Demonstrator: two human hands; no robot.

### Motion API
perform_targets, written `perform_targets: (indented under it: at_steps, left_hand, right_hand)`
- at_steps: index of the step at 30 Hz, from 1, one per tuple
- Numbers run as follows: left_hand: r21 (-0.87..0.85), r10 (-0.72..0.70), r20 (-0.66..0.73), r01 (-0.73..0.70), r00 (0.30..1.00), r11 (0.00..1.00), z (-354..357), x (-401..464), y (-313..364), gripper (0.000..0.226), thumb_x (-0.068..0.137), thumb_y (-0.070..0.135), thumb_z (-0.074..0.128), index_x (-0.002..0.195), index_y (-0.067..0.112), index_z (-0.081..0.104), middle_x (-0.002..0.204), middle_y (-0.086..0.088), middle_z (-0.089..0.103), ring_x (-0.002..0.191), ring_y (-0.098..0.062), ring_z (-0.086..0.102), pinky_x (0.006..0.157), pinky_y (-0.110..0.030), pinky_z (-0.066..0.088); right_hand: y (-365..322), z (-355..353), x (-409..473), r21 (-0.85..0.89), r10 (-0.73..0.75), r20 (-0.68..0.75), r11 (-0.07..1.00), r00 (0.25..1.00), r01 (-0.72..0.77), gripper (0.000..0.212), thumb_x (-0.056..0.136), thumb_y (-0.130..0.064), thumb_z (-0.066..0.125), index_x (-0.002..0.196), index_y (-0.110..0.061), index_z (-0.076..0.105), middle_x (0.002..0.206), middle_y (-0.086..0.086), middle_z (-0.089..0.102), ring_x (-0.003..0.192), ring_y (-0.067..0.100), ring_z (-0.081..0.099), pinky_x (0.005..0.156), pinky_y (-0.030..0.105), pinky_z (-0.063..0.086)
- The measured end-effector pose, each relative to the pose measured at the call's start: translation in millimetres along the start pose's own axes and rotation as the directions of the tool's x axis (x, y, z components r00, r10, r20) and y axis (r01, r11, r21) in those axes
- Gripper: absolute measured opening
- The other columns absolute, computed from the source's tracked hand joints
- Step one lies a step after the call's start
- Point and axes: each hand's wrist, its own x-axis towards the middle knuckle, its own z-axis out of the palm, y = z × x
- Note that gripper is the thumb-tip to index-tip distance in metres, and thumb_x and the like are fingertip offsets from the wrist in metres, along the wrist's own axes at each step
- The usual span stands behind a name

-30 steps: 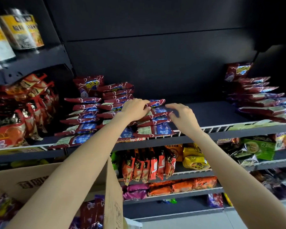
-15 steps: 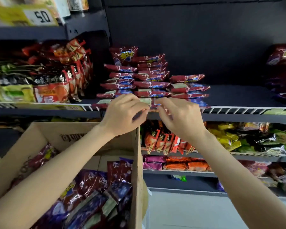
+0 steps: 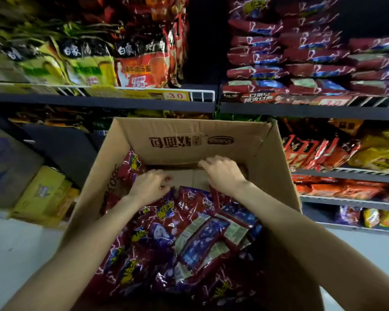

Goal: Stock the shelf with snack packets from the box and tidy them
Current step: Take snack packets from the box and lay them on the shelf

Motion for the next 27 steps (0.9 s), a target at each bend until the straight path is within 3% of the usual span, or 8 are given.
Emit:
perform_targets:
  at_steps: [4,9,14,17,20,22,24,27]
  left_hand:
    - [0.026,-0.060,0.197,0.056,0.979,0.998,46,0,-29,0.063,0.086,0.056,0.054,0.137,0.021,0.042,0.130,-0.004,0.053,0.120,-0.022,0.049,0.095,-0.035,0.045]
    - [0.115,-0.035,0.300,0.000,0.953,0.993,80,0,-35,0.101,0.074,0.073,0.053,0.147,0.012,0.017,0.144,-0.007,0.033,0.133,-0.025,0.027,0.109,-0.039,0.024]
    - [0.122,0.019,0.418,-0.077,0.908,0.990,95,-3,-37,0.090,0.074,0.070,0.057,0.138,0.011,0.034,0.141,-0.007,0.038,0.131,-0.025,0.027,0.108,-0.040,0.023]
    - [0.022,0.051,0.400,-0.065,0.915,0.998,93,-5,-33,0.086,0.073,0.061,0.065,0.135,0.010,0.033,0.137,-0.007,0.040,0.128,-0.024,0.031,0.108,-0.040,0.024]
    - [-0.110,0.096,0.397,-0.056,0.913,0.992,86,-9,-32,0.080,0.074,0.055,0.069,0.130,0.012,0.031,0.125,-0.008,0.047,0.113,-0.024,0.044,0.091,-0.034,0.035]
    - [-0.178,0.114,0.423,-0.040,0.899,0.983,78,-13,-29,0.074,0.077,0.051,0.069,0.127,0.014,0.027,0.100,-0.002,0.055,0.089,-0.021,0.052,0.069,-0.031,0.038]
    - [-0.213,0.105,0.429,-0.013,0.897,0.977,70,-16,-24,0.069,0.080,0.046,0.069,0.125,0.017,0.026,0.075,0.006,0.047,0.068,-0.014,0.049,0.056,-0.030,0.033]
    - [-0.255,0.088,0.406,0.021,0.910,0.967,60,-18,-17,0.063,0.081,0.040,0.070,0.122,0.022,0.026,0.067,0.006,0.043,0.057,-0.007,0.042,0.049,-0.026,0.028]
  right_hand:
    - [-16,54,16,-0.018,-0.029,0.076,0.999,0.997,0.031,0.047,0.090,-0.009,0.051,0.137,-0.014,0.043,0.130,0.008,0.052,0.120,0.027,0.046,0.098,0.037,0.038]
    - [-22,103,35,0.076,-0.090,0.243,0.994,0.966,0.074,0.060,0.093,-0.015,0.052,0.147,-0.016,0.027,0.143,0.007,0.041,0.130,0.025,0.038,0.106,0.037,0.034]
    - [-30,135,62,0.151,-0.062,0.363,0.988,0.930,0.007,0.081,0.088,-0.013,0.059,0.151,-0.019,0.009,0.150,0.010,0.033,0.136,0.026,0.032,0.109,0.045,0.032]
    - [-36,142,73,0.143,-0.051,0.450,0.990,0.891,-0.016,0.089,0.085,-0.017,0.064,0.151,-0.026,0.004,0.144,0.013,0.041,0.130,0.030,0.042,0.104,0.051,0.036]
    - [-36,143,72,0.136,-0.053,0.458,0.991,0.887,-0.010,0.078,0.084,-0.020,0.065,0.148,-0.022,0.021,0.141,0.012,0.044,0.127,0.029,0.044,0.102,0.046,0.038]
    - [-33,140,70,0.145,-0.062,0.437,0.989,0.897,-0.003,0.063,0.085,-0.021,0.065,0.140,-0.017,0.035,0.137,0.011,0.046,0.125,0.028,0.044,0.101,0.044,0.039]
    - [-29,134,69,0.163,-0.078,0.411,0.987,0.908,0.011,0.050,0.085,-0.021,0.065,0.131,-0.017,0.045,0.130,0.010,0.050,0.120,0.028,0.047,0.098,0.042,0.042]
    - [-23,125,63,0.205,-0.114,0.381,0.978,0.917,0.037,0.029,0.086,-0.019,0.065,0.112,-0.019,0.052,0.119,0.006,0.055,0.112,0.025,0.051,0.093,0.039,0.043]
